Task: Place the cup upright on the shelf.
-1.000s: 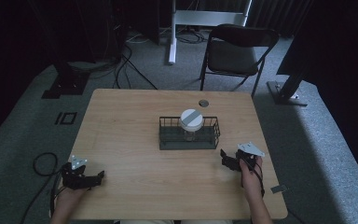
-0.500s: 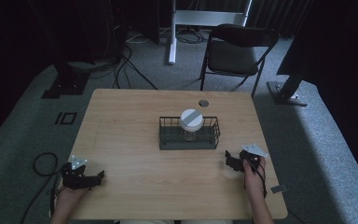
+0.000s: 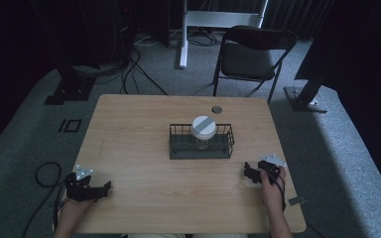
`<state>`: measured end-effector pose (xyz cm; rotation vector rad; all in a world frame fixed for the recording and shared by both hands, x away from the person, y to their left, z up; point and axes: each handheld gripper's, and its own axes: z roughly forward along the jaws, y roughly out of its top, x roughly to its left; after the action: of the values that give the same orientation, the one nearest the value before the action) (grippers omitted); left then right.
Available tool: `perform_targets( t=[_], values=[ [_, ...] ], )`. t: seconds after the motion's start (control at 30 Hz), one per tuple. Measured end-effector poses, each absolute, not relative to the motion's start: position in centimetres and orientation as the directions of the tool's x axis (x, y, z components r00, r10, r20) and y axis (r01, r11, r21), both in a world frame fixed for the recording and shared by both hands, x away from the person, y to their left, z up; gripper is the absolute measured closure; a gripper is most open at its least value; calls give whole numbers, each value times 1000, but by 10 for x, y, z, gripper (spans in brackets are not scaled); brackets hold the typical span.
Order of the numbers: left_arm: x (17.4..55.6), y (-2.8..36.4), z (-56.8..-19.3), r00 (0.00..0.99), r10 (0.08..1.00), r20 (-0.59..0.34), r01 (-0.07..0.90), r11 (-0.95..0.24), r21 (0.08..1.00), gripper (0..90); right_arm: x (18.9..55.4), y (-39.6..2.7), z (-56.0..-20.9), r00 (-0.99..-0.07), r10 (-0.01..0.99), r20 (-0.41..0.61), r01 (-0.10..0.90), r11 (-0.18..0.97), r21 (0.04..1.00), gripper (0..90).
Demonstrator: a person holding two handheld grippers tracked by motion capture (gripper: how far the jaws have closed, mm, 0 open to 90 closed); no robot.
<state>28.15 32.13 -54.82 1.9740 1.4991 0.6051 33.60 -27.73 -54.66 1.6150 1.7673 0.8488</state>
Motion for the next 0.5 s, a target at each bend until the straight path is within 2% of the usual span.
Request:
perform_targets(
  t=[0.17, 0.5],
  values=[
    [281, 321, -548, 265, 964, 9, 700, -199, 686, 2, 336, -281, -549, -61, 998, -17, 644, 52, 763, 120],
    [281, 321, -548, 265, 964, 9, 700, -199, 686, 2, 339, -284, -551, -93, 996, 15, 688, 53, 723, 117]
  ],
)
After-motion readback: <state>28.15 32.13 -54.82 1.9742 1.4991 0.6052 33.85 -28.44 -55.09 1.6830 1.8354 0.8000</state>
